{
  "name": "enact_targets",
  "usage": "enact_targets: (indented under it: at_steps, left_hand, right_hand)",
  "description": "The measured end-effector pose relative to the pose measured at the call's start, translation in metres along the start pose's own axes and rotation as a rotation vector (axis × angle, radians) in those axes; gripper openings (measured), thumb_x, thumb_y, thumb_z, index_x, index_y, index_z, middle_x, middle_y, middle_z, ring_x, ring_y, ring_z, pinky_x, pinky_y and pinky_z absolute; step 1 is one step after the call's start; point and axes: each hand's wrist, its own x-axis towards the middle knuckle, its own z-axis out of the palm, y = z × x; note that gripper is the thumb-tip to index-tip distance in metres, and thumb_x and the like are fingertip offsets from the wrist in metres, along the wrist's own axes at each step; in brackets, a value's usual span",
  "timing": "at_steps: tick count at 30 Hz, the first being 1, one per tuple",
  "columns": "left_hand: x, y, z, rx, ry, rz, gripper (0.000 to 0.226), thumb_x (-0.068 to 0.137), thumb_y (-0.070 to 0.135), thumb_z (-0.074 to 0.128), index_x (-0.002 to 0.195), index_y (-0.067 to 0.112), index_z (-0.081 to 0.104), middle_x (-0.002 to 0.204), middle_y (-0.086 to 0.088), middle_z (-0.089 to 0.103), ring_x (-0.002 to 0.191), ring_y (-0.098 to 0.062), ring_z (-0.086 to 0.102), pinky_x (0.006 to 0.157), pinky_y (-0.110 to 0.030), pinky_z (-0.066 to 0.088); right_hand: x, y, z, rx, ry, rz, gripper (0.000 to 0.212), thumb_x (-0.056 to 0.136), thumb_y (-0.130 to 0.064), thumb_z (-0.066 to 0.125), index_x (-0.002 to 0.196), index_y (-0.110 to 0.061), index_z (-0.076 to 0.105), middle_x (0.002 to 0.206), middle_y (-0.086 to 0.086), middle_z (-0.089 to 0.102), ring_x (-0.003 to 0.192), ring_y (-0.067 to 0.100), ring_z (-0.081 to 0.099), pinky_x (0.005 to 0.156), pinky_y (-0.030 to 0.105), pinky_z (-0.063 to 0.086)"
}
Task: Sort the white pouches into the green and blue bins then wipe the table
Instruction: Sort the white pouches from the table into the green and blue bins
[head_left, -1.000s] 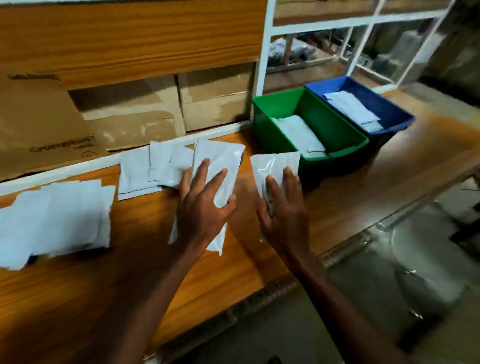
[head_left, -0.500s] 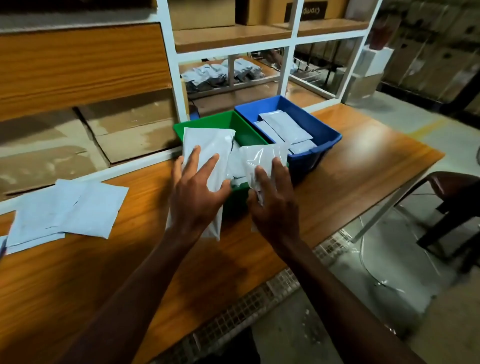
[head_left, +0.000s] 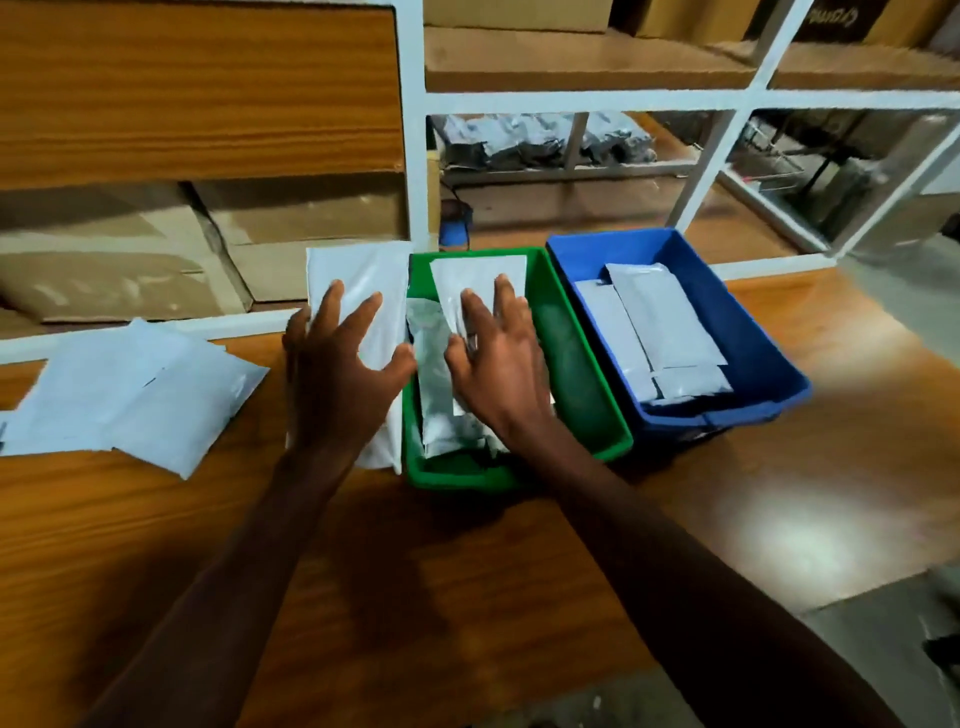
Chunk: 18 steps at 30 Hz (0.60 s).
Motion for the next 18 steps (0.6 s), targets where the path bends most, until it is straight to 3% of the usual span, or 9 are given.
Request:
enact_targets:
  at_steps: [4,7,12,18]
  left_hand:
    - [-0.003,-0.008,0.004,0.07,-0.003,-0.079,0.07,0.079,0.06,0.047,0.139,0.025,0.055,0.155,-0.009,0.038,0.137,-0.04,0.038,0.113,-0.047,0.028]
    - [-0.012,-0.008,0.002,0.072,0.058,-0.102,0.067,0.081,0.058,0.053,0.137,0.023,0.058,0.154,-0.009,0.041,0.136,-0.04,0.041,0.11,-0.048,0.032]
    - [-0.022,-0.004,0.001,0.102,0.075,-0.171,0.067,0.082,0.057,0.057,0.139,0.023,0.055,0.156,-0.005,0.038,0.137,-0.041,0.037,0.109,-0.052,0.035]
    - [-0.023,0.027,-0.005,0.126,0.076,-0.154,0.066,0.082,0.058,0.056,0.141,0.026,0.054,0.158,-0.004,0.035,0.141,-0.039,0.033,0.111,-0.051,0.033]
  right_hand:
    - [0.024,0.001,0.047,-0.055,-0.294,0.064,0.054,0.096,-0.035,0.049,0.148,-0.024,0.038,0.166,0.011,0.01,0.149,0.039,0.014,0.112,0.052,0.035]
    - [0.031,0.006,0.074,-0.08,-0.459,0.112,0.056,0.103,-0.037,0.038,0.156,-0.021,0.023,0.167,0.016,-0.002,0.151,0.046,0.002,0.12,0.053,0.018]
    - [0.025,0.013,0.091,-0.213,-0.556,0.098,0.063,0.105,-0.045,0.02,0.159,-0.025,-0.005,0.164,0.013,-0.026,0.15,0.041,-0.022,0.12,0.059,-0.008]
    - [0.036,0.018,0.057,-0.067,-0.651,0.105,0.067,0.104,-0.056,0.021,0.16,-0.026,-0.001,0.165,0.014,-0.022,0.152,0.037,-0.018,0.12,0.06,-0.006]
